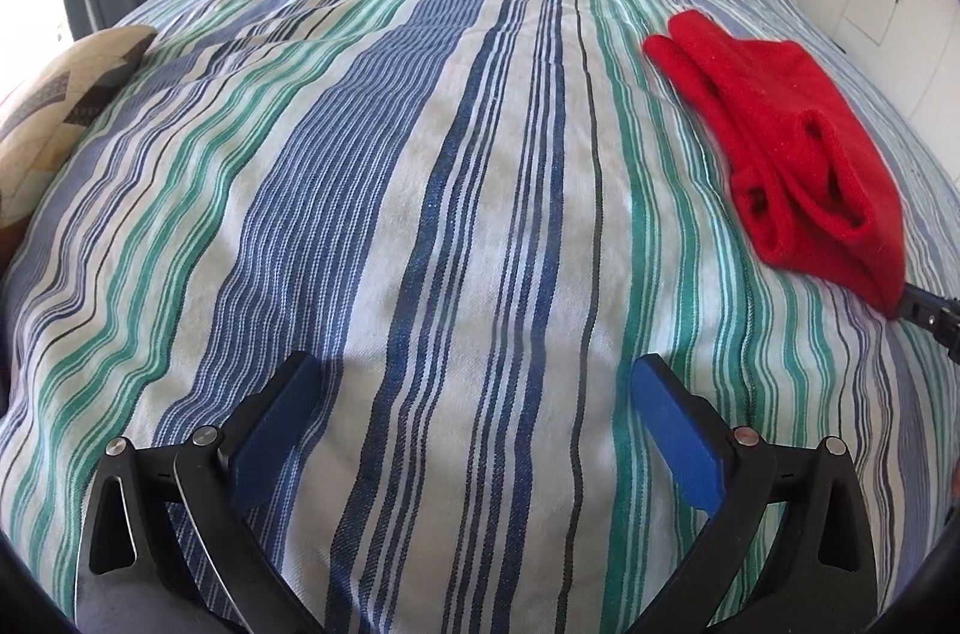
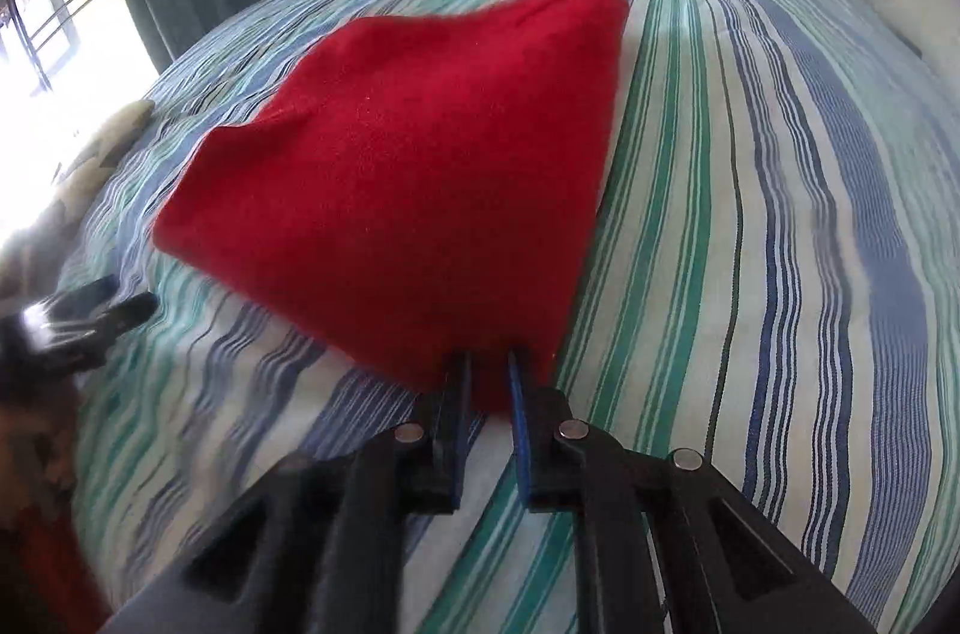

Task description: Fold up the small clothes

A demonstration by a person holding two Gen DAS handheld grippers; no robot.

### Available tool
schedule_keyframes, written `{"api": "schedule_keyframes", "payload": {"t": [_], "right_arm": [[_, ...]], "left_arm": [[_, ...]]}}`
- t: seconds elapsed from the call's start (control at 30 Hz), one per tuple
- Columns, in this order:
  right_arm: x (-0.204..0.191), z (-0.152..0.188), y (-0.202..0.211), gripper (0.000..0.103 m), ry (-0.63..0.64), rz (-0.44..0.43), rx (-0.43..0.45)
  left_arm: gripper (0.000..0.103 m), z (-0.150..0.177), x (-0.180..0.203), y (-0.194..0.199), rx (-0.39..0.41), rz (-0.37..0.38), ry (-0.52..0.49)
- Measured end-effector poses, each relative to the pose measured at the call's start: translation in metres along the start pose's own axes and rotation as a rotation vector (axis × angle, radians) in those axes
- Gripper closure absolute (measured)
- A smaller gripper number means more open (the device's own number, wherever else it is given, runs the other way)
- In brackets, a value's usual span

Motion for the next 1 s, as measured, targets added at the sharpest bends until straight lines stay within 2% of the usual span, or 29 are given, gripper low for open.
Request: {"api": "schedule_keyframes", "payload": {"t": [0.13, 0.2, 0.3, 0.37, 0.43, 0.5, 0.57, 0.67, 0.7, 0.73, 0.8, 0.83, 0.9, 0.93, 1.0], "right_arm": [[0.006, 0.01, 0.025, 0.089, -0.02, -0.001, 0.033], [0.009, 0.024, 0.039, 0.089, -0.022, 0.023, 0.061], [0.016, 0.057, 0.05, 0.088, -0.063, 0.035, 0.06], [0.021, 0.079, 0.049, 0.088, -0.108, 0.035, 0.046], [0.028, 0.093, 0.047, 0.088, -0.161, 0.013, 0.052], [0.03, 0.096, 0.047, 0.087, -0.171, 0.001, 0.069], [0.031, 0.097, 0.044, 0.087, -0.17, -0.011, 0.07], [0.036, 0.102, 0.043, 0.087, -0.199, -0.041, 0.088], [0.036, 0.103, 0.043, 0.087, -0.203, -0.046, 0.094], [0.036, 0.104, 0.043, 0.087, -0.203, -0.048, 0.098], [0.034, 0.105, 0.043, 0.087, -0.199, -0.043, 0.104], [0.034, 0.105, 0.043, 0.087, -0.197, -0.04, 0.108], [0.035, 0.105, 0.043, 0.087, -0.195, -0.039, 0.111], [0.035, 0.106, 0.043, 0.087, -0.195, -0.04, 0.112], [0.035, 0.106, 0.043, 0.087, -0.197, -0.042, 0.114]], "left_arm": [[0.002, 0.001, 0.012, 0.014, 0.026, -0.049, -0.035], [0.002, 0.001, 0.03, 0.03, 0.063, -0.026, -0.076], [0.002, -0.01, 0.066, 0.052, 0.121, 0.15, -0.125], [0.005, -0.027, 0.09, 0.057, 0.129, 0.268, -0.156], [0.019, -0.049, 0.103, 0.051, 0.099, 0.367, -0.133], [0.025, -0.072, 0.105, 0.031, 0.043, 0.43, -0.07], [0.031, -0.09, 0.1, 0.008, -0.01, 0.435, -0.01], [0.05, -0.108, 0.095, -0.026, -0.104, 0.448, 0.044], [0.06, -0.111, 0.093, -0.038, -0.141, 0.438, 0.053], [0.076, -0.114, 0.092, -0.048, -0.169, 0.419, 0.061], [0.093, -0.116, 0.089, -0.055, -0.178, 0.428, 0.085], [0.095, -0.118, 0.09, -0.049, -0.143, 0.451, 0.077], [0.095, -0.118, 0.097, -0.027, -0.038, 0.511, -0.003], [0.095, -0.116, 0.1, -0.028, -0.039, 0.479, -0.043], [0.093, -0.109, 0.093, -0.054, -0.148, 0.398, -0.057]]}}
Point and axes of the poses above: each gripper's, at about its wrist camera, not at the fingertips, and y roughly against the way its jaws point, x to its right, z to its underside, the point moved 1 cm from there along -y, roughly the way its jaws point, and after that the axes turned 14 degrees about z, right-handed, at the moved point
